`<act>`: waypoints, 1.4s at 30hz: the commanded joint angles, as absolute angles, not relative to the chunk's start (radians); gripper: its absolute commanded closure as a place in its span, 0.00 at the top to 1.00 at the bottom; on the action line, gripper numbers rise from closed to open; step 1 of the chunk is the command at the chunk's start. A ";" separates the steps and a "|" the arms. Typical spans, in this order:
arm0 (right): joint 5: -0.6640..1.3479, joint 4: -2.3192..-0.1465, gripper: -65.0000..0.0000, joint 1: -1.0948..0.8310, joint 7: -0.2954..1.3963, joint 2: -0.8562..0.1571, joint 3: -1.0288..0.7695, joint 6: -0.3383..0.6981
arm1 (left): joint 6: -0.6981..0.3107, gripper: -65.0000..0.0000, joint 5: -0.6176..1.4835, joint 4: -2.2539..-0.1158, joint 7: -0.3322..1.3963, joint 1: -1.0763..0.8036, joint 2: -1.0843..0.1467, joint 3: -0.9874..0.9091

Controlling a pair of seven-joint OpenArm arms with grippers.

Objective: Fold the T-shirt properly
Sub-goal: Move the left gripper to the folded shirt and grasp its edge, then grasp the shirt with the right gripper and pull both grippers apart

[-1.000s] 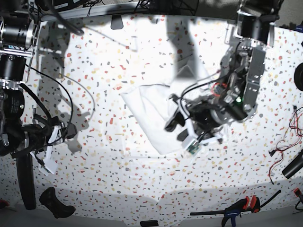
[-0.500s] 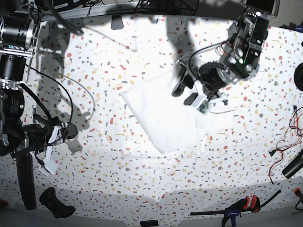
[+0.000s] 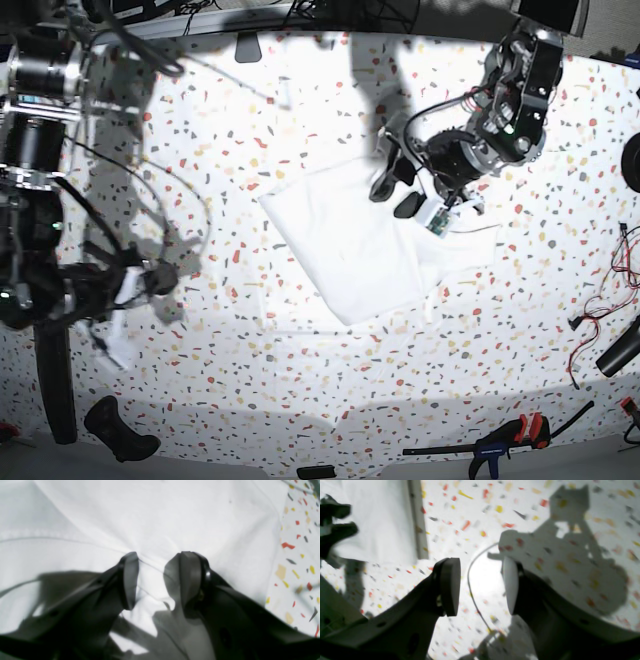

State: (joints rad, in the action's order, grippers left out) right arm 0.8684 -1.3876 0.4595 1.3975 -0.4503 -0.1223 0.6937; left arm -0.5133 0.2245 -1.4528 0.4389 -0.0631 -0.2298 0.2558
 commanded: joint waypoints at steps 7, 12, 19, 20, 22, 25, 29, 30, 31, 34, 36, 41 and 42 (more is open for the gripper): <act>0.781 -1.395 0.43 0.525 1.256 -0.218 -0.124 0.698 | -0.494 0.40 0.184 -1.455 0.501 -0.061 -0.234 0.257; 0.749 -1.364 0.43 0.599 1.230 -0.077 -0.124 0.698 | -0.494 0.40 0.184 -1.455 0.508 -0.061 -0.234 0.257; 0.573 -1.178 0.43 0.666 1.090 0.028 -0.080 0.698 | -0.494 0.40 0.184 -1.455 0.508 -0.061 -0.234 0.257; 0.534 -1.142 0.43 0.673 1.058 0.028 -0.049 0.698 | -0.494 0.40 0.184 -1.455 0.508 -0.061 -0.234 0.257; 0.427 -1.081 0.43 0.682 0.968 0.027 0.017 0.698 | -0.494 0.40 0.184 -1.455 0.508 -0.061 -0.234 0.257; 0.319 -1.012 0.43 0.678 0.804 0.028 0.122 0.698 | -0.494 0.40 0.192 -1.455 0.542 -0.060 -0.234 0.257; 0.304 -0.927 0.43 0.678 0.710 0.037 0.257 0.698 | -0.498 0.40 0.204 -1.462 0.676 -0.045 -0.237 0.257; 0.289 -0.913 0.43 0.678 0.697 0.040 0.283 0.698 | -0.498 0.40 0.217 -1.473 0.681 -0.041 -0.244 0.257; 0.276 -0.900 0.43 0.678 0.682 0.042 0.305 0.698 | -0.498 0.40 0.234 -1.488 0.681 -0.037 -0.253 0.257; 0.236 -0.866 0.43 0.678 0.665 0.041 0.338 0.698 | -0.498 0.40 0.259 -1.563 0.686 -0.026 -0.268 0.257; 0.212 -0.839 0.43 0.677 0.666 0.038 0.338 0.676 | -0.498 0.40 0.264 -1.638 0.716 -0.025 -0.279 0.256; 0.216 -0.802 0.43 0.668 0.675 0.019 0.338 0.672 | -0.498 0.40 0.310 -1.843 0.889 -0.028 -0.281 0.256; 0.216 -0.802 0.43 0.666 0.678 0.019 0.338 0.672 | -0.498 0.40 0.345 -1.882 0.919 -0.030 -0.281 0.256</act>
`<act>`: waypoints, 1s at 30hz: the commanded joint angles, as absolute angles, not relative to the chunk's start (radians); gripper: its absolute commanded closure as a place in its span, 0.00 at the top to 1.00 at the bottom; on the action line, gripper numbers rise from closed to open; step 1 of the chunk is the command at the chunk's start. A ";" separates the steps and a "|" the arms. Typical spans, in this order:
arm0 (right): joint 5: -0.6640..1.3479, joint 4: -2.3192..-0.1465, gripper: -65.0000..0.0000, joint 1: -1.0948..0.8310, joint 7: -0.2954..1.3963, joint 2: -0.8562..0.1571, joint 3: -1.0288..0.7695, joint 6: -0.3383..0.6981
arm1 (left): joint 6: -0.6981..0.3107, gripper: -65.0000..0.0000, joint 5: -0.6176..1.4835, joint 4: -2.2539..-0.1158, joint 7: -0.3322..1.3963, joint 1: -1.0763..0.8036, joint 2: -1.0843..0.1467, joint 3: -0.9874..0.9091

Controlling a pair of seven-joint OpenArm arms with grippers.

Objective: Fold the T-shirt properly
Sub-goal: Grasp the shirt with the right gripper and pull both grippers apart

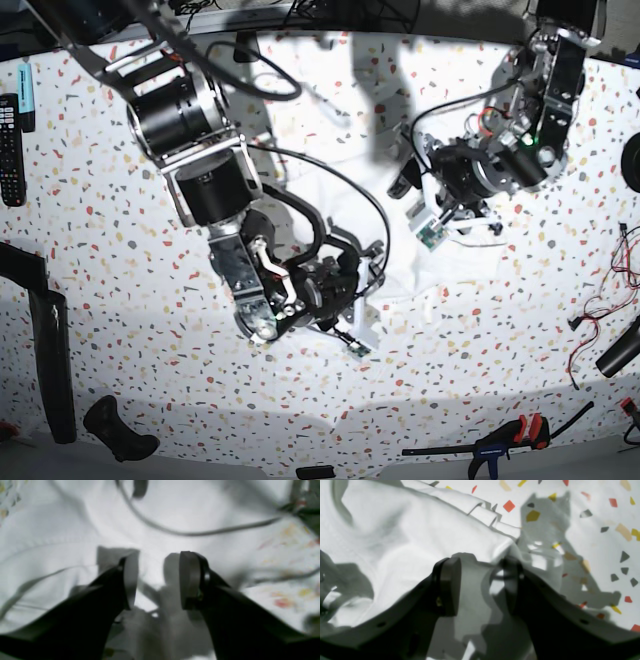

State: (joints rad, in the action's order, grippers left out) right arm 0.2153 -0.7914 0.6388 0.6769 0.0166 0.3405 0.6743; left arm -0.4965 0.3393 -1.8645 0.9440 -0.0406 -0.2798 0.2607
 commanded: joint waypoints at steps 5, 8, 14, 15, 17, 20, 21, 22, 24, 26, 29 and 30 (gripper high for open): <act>0.216 -0.802 0.43 0.664 0.739 0.017 0.338 0.672 | -0.495 0.40 0.476 -2.020 1.032 -0.044 -0.281 0.256; 0.216 -0.802 0.43 0.664 0.744 0.013 0.338 0.672 | -0.453 0.40 0.508 -2.043 1.022 -0.087 -0.281 0.256; 0.217 -0.802 0.43 0.664 0.749 0.006 0.338 0.672 | -0.453 0.40 0.364 -2.042 0.865 -0.191 -0.281 0.256; 0.216 -0.802 0.43 0.664 0.752 0.005 0.338 0.672 | -0.452 0.40 0.333 -2.041 0.866 -0.201 -0.280 0.256; 0.216 -0.802 0.43 0.664 0.763 0.002 0.338 0.672 | -0.451 0.39 0.310 -2.033 0.866 -0.215 -0.281 0.256; 0.216 -0.802 0.43 0.664 0.789 0.002 0.338 0.672 | -0.444 0.31 0.315 -1.994 0.865 -0.221 -0.280 0.256; 0.216 -0.802 0.43 0.664 0.799 0.002 0.338 0.672 | -0.444 0.29 0.315 -1.974 0.866 -0.221 -0.280 0.256; 0.216 -0.802 0.43 0.664 0.811 0.000 0.338 0.672 | -0.445 0.28 0.314 -1.953 0.865 -0.221 -0.280 0.256; 0.216 -0.802 0.43 0.664 0.842 -0.003 0.338 0.672 | -0.445 0.28 0.314 -1.904 0.865 -0.218 -0.280 0.256; 0.222 -0.802 0.43 0.664 0.855 -0.011 0.338 0.673 | -0.445 0.19 0.310 -1.857 0.862 -0.216 -0.280 0.256; 0.272 -0.803 0.43 0.664 0.856 -0.042 0.338 0.673 | -0.445 0.00 0.268 -1.808 0.843 -0.215 -0.280 0.256; 0.287 -0.805 0.43 0.664 0.864 -0.054 0.338 0.674 | -0.445 0.00 0.245 -1.800 0.836 -0.215 -0.281 0.256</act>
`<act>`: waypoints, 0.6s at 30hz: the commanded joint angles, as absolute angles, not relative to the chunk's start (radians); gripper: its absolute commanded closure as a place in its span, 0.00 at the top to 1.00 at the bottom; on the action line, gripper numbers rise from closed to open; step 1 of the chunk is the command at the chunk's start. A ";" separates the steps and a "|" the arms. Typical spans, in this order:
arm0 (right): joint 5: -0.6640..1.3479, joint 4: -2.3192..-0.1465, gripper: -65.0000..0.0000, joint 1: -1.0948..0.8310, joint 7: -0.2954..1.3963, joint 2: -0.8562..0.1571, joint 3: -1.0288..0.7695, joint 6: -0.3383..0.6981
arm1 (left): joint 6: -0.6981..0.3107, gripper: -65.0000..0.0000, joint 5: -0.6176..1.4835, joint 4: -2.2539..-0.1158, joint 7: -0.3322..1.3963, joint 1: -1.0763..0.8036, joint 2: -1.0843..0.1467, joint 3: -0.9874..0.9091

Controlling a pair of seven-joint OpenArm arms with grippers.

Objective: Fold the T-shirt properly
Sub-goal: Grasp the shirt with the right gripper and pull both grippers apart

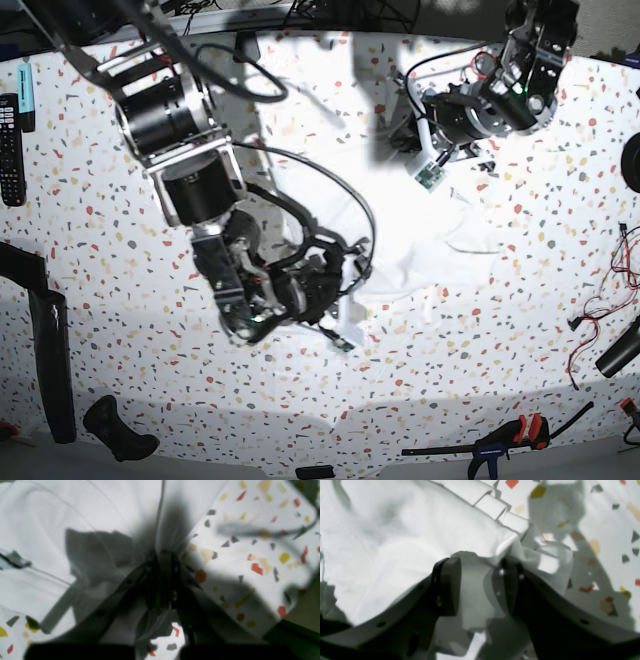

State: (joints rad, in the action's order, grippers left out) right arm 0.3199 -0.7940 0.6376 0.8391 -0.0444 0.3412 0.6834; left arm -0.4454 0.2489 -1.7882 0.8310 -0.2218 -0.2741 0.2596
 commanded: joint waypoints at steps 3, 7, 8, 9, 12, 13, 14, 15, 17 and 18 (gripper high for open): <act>0.347 -0.814 0.43 0.661 0.916 -0.098 0.338 0.686 | -0.444 0.00 0.183 -1.797 0.835 -0.212 -0.281 0.256; 0.453 -0.817 0.43 0.661 0.988 -0.150 0.338 0.698 | -0.443 0.00 0.130 -1.797 0.834 -0.191 -0.281 0.256; 0.478 -0.817 0.43 0.661 1.013 -0.159 0.338 0.698 | -0.441 0.00 0.123 -1.797 0.836 -0.181 -0.281 0.256; 0.503 -0.817 0.43 0.661 1.036 -0.167 0.338 0.698 | -0.432 0.00 0.118 -1.797 0.834 -0.173 -0.281 0.256; 0.551 -0.845 0.43 0.640 1.045 -0.195 0.338 0.698 | -0.406 0.00 0.099 -1.796 0.836 -0.146 -0.281 0.256; 0.563 -0.872 0.43 0.624 1.043 -0.207 0.338 0.698 | -0.403 0.00 0.094 -1.795 0.835 -0.143 -0.286 0.256; 0.574 -0.907 0.43 0.603 1.043 -0.221 0.338 0.698 | -0.404 0.00 0.093 -1.795 0.835 -0.141 -0.286 0.256; 0.584 -0.949 0.43 0.578 1.044 -0.236 0.338 0.698 | -0.404 0.00 0.093 -1.795 0.834 -0.141 -0.287 0.256; 0.588 -1.044 0.43 0.521 1.052 -0.264 0.338 0.698 | -0.403 0.00 0.095 -1.795 0.822 -0.142 -0.298 0.256; 0.587 -1.090 0.43 0.490 1.057 -0.276 0.338 0.698 | -0.403 0.00 0.093 -1.795 0.812 -0.142 -0.303 0.256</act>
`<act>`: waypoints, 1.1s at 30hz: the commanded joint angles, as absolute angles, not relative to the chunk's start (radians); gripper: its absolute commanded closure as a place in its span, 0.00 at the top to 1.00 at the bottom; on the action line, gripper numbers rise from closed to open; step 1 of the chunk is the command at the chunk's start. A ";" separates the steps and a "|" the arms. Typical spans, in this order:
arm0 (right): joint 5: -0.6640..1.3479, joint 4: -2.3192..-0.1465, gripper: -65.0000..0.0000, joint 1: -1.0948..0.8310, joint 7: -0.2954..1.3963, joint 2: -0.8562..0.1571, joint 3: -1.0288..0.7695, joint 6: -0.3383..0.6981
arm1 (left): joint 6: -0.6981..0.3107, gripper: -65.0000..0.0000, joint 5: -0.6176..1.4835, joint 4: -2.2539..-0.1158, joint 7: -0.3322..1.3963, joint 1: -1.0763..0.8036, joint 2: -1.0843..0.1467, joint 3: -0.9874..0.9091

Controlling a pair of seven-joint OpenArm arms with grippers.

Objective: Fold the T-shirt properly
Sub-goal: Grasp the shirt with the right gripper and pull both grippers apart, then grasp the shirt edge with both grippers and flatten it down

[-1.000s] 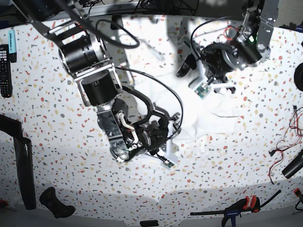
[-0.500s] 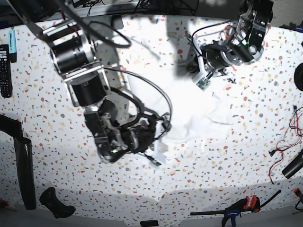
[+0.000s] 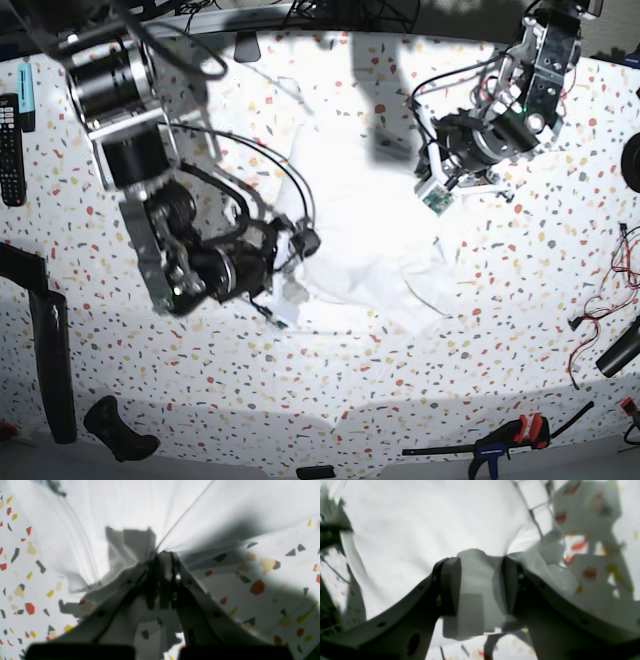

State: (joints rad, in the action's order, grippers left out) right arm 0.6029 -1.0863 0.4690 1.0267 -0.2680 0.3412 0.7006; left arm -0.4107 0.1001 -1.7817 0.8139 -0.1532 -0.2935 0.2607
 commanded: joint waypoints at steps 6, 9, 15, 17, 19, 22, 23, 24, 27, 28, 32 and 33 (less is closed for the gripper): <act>0.588 -1.315 0.43 0.303 1.082 -0.305 0.338 0.698 | -0.403 0.00 0.093 -1.794 0.791 -0.126 -0.303 0.256; 0.588 -1.394 0.43 0.210 1.082 -0.305 0.338 0.698 | -0.404 0.00 0.093 -1.794 0.791 -0.113 -0.303 0.256; 0.588 -1.545 0.43 0.040 1.081 -0.305 0.338 0.698 | -0.403 0.00 0.093 -1.793 0.790 -0.099 -0.303 0.256; 0.596 -1.600 0.43 -0.007 1.078 -0.304 0.338 0.698 | -0.404 0.00 0.093 -1.793 0.788 -0.097 -0.303 0.256; 0.643 -1.650 0.43 -0.043 1.078 -0.304 0.338 0.698 | -0.404 0.00 0.093 -1.793 0.780 -0.096 -0.303 0.256; 0.709 -1.703 0.43 -0.073 1.075 -0.294 0.338 0.698 | -0.404 0.00 0.093 -1.793 0.772 -0.093 -0.303 0.256; 0.716 -1.711 0.43 -0.076 1.074 -0.285 0.338 0.698 | -0.404 0.00 0.093 -1.793 0.772 -0.087 -0.303 0.256; 0.714 -1.712 0.43 -0.075 1.074 -0.273 0.338 0.698 | -0.404 0.00 0.093 -1.793 0.773 -0.081 -0.303 0.256; 0.706 -1.712 0.43 -0.072 1.074 -0.239 0.338 0.698 | -0.403 0.00 0.094 -1.793 0.772 -0.057 -0.303 0.256; 0.707 -1.712 0.43 -0.072 1.073 -0.229 0.338 0.698 | -0.403 0.00 0.094 -1.793 0.773 -0.047 -0.302 0.256; 0.627 -1.712 0.43 -0.070 1.058 -0.201 0.338 0.698 | -0.404 0.00 0.094 -1.793 0.776 -0.020 -0.303 0.256; 0.583 -1.712 0.43 -0.067 1.041 -0.196 0.338 0.698 | -0.404 0.00 0.094 -1.793 0.776 -0.015 -0.303 0.256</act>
